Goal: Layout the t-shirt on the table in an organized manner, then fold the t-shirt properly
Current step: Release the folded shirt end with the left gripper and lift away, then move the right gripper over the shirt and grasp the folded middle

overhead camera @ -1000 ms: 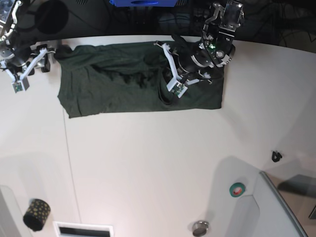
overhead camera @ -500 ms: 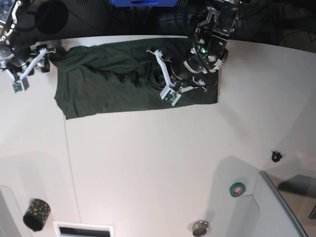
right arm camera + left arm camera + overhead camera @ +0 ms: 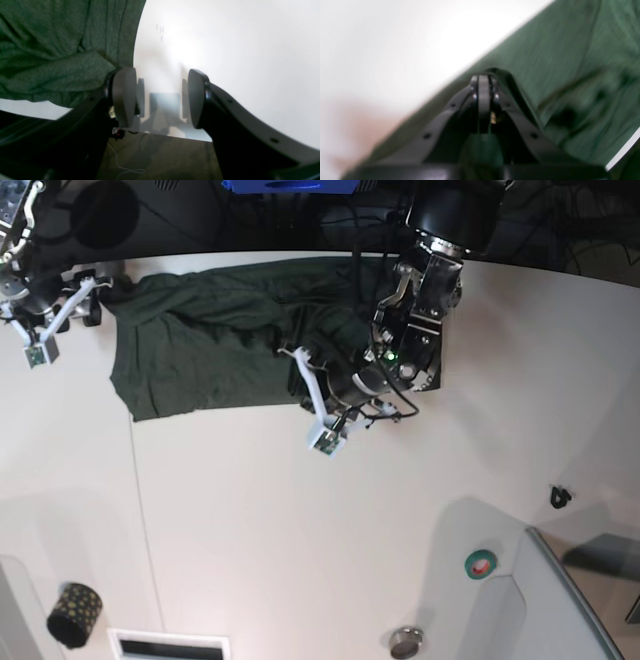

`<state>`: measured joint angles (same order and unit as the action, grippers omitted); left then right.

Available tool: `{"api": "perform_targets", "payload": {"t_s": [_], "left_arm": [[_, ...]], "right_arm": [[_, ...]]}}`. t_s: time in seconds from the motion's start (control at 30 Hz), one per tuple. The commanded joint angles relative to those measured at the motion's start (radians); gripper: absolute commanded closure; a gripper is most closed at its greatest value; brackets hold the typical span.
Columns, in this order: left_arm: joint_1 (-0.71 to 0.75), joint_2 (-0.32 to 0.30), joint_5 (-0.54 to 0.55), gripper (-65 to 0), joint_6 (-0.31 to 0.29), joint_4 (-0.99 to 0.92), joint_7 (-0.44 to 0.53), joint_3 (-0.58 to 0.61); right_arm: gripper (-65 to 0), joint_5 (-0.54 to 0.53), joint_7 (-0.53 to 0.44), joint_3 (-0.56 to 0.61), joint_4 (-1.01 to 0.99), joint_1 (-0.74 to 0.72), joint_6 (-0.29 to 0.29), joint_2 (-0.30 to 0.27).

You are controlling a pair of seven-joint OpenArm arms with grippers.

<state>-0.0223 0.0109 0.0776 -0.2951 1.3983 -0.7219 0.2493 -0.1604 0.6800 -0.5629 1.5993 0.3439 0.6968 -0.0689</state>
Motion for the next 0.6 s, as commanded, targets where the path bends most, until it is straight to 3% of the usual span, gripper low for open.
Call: {"api": "perform_targets", "payload": {"t_s": [0.0,0.13,0.27,0.43,0.47,0.57], "left_arm": [[-0.029,0.016,0.009,0.0,-0.006,0.016,0.022,-0.001],[-0.06,0.037,0.009,0.0,-0.006,0.019,0.022,-0.003],[-0.026,0.014,0.009,0.0,-0.006,0.097,0.022,-0.04],[0.147,-0.047,0.009,0.0,-0.013,0.26,0.022,-0.305],[0.187,-0.07,0.009,0.0,-0.014,0.284,0.022,-0.365],[0.295,-0.142,0.009,0.0,-0.092,0.318,0.022,-0.528]], "right_arm": [[-30.5,-0.012,-0.015,-0.004,0.017,-0.001,0.001,-0.013],[-30.5,-0.012,-0.015,0.001,0.02,0.001,0.001,-0.013],[-30.5,-0.012,-0.015,0.096,0.114,0.04,0.001,-0.029],[-30.5,0.003,-0.016,0.301,0.298,0.106,0.001,-0.055],[-30.5,0.029,-0.016,0.355,0.322,0.111,0.001,-0.058],[-30.5,0.184,-0.015,0.533,0.35,0.111,0.001,-0.05]]}}
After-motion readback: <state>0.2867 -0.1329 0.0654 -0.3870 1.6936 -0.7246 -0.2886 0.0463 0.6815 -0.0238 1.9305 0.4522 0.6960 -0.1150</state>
